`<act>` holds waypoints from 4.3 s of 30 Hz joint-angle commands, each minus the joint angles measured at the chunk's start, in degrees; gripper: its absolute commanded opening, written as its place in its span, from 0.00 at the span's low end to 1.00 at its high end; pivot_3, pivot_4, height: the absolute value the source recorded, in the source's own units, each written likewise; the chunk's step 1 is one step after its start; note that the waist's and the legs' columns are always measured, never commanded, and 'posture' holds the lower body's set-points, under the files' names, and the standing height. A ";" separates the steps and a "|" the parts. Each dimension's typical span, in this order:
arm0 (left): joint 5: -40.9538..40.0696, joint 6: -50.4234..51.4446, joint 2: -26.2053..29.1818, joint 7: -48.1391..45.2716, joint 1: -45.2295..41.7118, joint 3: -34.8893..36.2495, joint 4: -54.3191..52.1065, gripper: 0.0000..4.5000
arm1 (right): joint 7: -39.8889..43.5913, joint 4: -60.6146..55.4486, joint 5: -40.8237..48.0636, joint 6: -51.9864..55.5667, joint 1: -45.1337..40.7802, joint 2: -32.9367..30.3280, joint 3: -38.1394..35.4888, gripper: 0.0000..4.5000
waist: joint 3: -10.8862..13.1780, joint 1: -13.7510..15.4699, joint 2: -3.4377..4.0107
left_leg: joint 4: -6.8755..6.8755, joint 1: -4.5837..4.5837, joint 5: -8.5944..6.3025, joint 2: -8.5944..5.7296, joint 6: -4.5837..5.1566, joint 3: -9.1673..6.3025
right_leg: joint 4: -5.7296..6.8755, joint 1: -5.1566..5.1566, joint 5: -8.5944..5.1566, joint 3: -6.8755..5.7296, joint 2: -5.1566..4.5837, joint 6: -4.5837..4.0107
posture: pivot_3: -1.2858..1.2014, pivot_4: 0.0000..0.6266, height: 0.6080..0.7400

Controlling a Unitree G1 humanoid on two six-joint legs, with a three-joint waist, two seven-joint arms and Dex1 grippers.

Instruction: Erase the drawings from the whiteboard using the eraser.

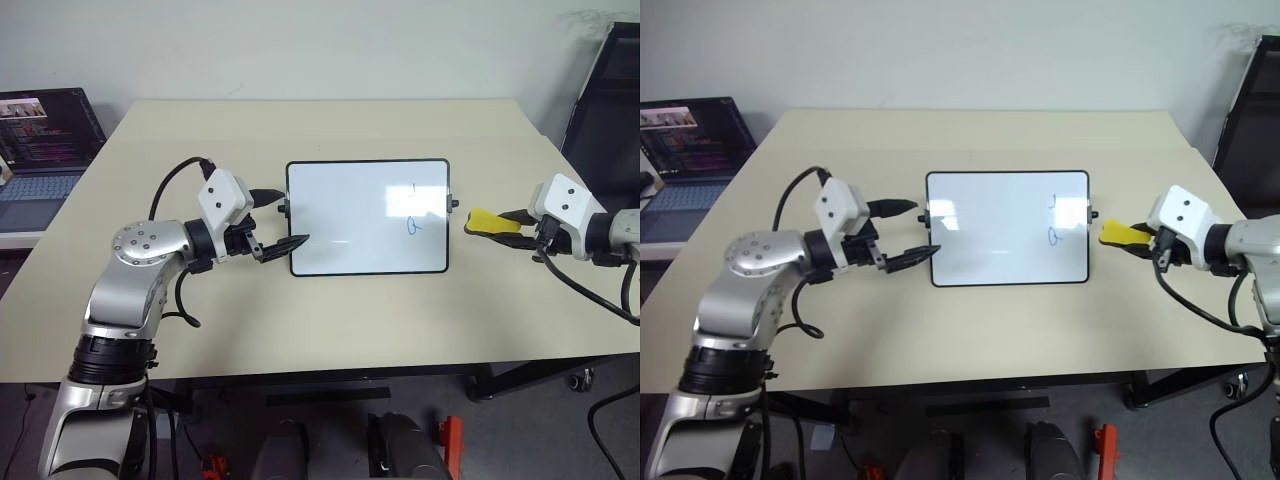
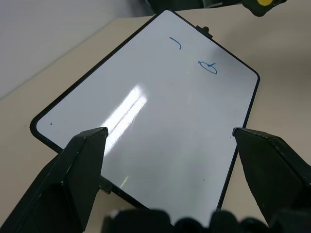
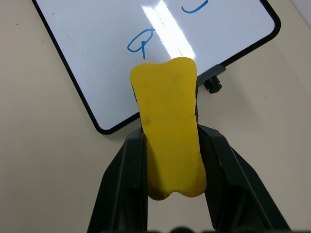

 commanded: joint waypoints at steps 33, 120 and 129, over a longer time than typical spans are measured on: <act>0.86 -0.50 -0.28 1.47 0.27 -0.96 -2.05 1.00 | -17.77 20.73 -15.38 -1.56 -24.57 20.77 15.39 0.25 | 0.00 -0.58 0.00 | 0.02 -0.06 0.00 -0.01 0.00 0.00 | 0.06 -0.05 0.19 0.01 0.01 -0.29 | 0.52 0.24 1.00; 1.45 0.22 0.15 0.60 0.57 -1.67 -2.51 1.00 | -2.82 7.44 -2.94 -0.93 -4.16 -0.89 0.55 0.24 | 0.02 -0.74 0.00 | 0.05 0.22 -0.06 0.05 0.02 0.46 | 0.04 0.07 0.05 0.40 0.04 0.09 | 0.52 0.24 1.00; 1.46 0.21 -0.63 1.36 -0.11 -1.88 -2.45 1.00 | -3.71 8.72 -3.69 -1.68 -5.40 -0.23 1.15 0.24 | 0.02 -0.76 0.00 | 0.05 0.23 -0.06 0.05 0.02 0.46 | 0.06 0.07 0.05 0.41 0.04 0.09 | 0.52 0.24 1.00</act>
